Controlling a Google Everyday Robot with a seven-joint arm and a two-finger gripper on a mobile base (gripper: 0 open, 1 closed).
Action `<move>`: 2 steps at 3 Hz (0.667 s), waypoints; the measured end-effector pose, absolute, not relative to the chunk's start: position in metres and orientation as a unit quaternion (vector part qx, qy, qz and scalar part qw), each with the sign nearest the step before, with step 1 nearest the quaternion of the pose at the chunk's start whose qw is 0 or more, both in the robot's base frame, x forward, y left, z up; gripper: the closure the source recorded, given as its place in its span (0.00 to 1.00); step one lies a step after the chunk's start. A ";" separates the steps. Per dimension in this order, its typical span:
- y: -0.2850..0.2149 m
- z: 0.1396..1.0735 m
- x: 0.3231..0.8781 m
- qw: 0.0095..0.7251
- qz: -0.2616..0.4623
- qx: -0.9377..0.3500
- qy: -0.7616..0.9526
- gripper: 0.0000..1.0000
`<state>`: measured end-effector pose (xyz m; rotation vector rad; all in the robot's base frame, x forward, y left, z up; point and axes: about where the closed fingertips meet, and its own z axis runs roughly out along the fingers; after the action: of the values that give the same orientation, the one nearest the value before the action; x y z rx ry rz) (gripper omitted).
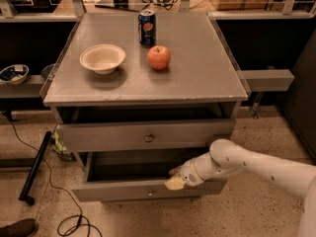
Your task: Open middle drawer
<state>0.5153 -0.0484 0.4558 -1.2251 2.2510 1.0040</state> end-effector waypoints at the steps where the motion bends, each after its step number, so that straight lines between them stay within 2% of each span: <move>1: -0.052 0.458 0.510 0.198 0.369 -0.427 0.801 1.00; 2: -0.054 0.458 0.517 0.198 0.369 -0.427 0.801 1.00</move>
Offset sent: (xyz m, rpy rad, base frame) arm -0.1577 -0.0815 0.0712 0.7372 -0.0079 -0.1177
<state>0.5168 -0.0537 0.4579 -1.1953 2.2418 1.0317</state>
